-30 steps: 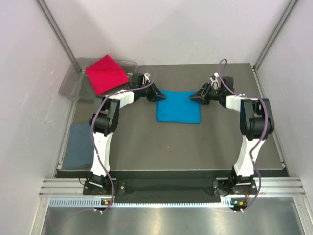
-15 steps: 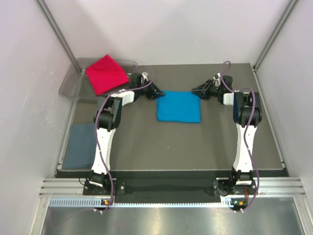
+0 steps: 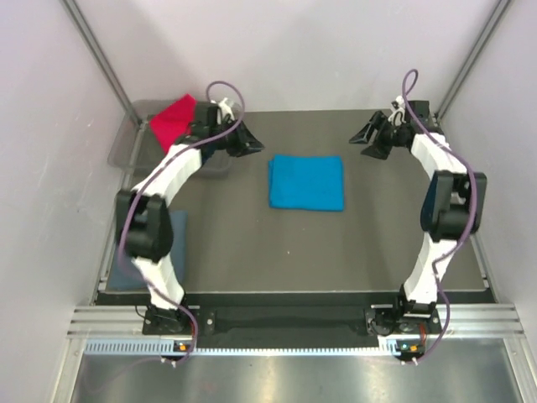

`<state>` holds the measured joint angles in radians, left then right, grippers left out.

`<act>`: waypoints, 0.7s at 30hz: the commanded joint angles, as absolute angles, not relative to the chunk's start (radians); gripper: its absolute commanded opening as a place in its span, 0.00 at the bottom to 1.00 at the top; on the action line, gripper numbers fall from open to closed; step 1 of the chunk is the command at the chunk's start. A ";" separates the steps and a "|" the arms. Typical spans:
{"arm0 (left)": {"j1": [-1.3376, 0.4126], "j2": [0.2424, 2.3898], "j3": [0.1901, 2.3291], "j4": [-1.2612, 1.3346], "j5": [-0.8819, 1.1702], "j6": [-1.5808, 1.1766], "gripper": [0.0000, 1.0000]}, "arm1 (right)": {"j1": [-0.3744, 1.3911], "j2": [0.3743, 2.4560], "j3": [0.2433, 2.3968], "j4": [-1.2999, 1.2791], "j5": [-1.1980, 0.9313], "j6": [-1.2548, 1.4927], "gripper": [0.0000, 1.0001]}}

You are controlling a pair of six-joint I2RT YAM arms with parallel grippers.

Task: Fold and stack the t-shirts
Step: Neatly place the folded tshirt to the corner

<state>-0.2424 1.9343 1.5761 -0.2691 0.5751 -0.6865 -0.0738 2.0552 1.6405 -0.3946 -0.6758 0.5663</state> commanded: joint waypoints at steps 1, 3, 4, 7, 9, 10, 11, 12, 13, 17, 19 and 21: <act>-0.229 1.687 1.424 -0.328 0.538 -0.594 0.28 | 0.029 1.856 1.513 -0.581 -0.527 0.355 0.68; -0.230 1.613 1.301 -0.330 0.520 -0.592 0.29 | 0.087 1.751 1.450 -0.592 -0.451 0.295 0.68; -0.230 1.538 1.263 -0.331 0.511 -0.591 0.29 | 0.159 1.717 1.396 -0.592 -0.374 0.276 0.68; -0.230 1.398 1.132 -0.324 0.480 -0.598 0.31 | 0.350 1.541 1.287 -0.559 -0.161 0.184 0.69; -0.230 1.352 1.076 -0.336 0.486 -0.604 0.31 | 0.444 1.476 1.193 -0.516 -0.059 0.120 0.70; -0.230 1.312 1.060 -0.337 0.489 -0.612 0.31 | 0.536 1.447 1.163 -0.465 0.033 0.092 0.70; -0.230 1.290 1.030 -0.339 0.488 -0.618 0.31 | 0.584 1.393 1.132 -0.434 0.079 0.062 0.70; -0.230 1.272 1.014 -0.337 0.491 -0.621 0.32 | 0.636 1.372 1.103 -0.402 0.128 -0.030 0.71; -0.230 1.237 1.002 -0.350 0.485 -0.627 0.32 | 0.737 1.353 1.045 -0.334 0.205 -0.084 0.71; -0.227 1.129 0.925 -0.348 0.427 -0.655 0.34 | 0.928 1.356 0.934 -0.209 0.311 -0.444 0.73; -0.226 1.067 0.902 -0.334 0.390 -0.698 0.38 | 0.983 1.393 0.940 -0.202 0.357 -0.507 0.72; -0.216 1.028 0.888 -0.328 0.387 -0.728 0.48 | 1.005 1.465 0.974 -0.204 0.380 -0.578 0.72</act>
<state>-0.2279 1.1019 0.9016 -0.3744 0.4286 -0.6720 0.9749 1.4052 0.9413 -0.3058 0.2329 -0.3531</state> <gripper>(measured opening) 0.457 0.721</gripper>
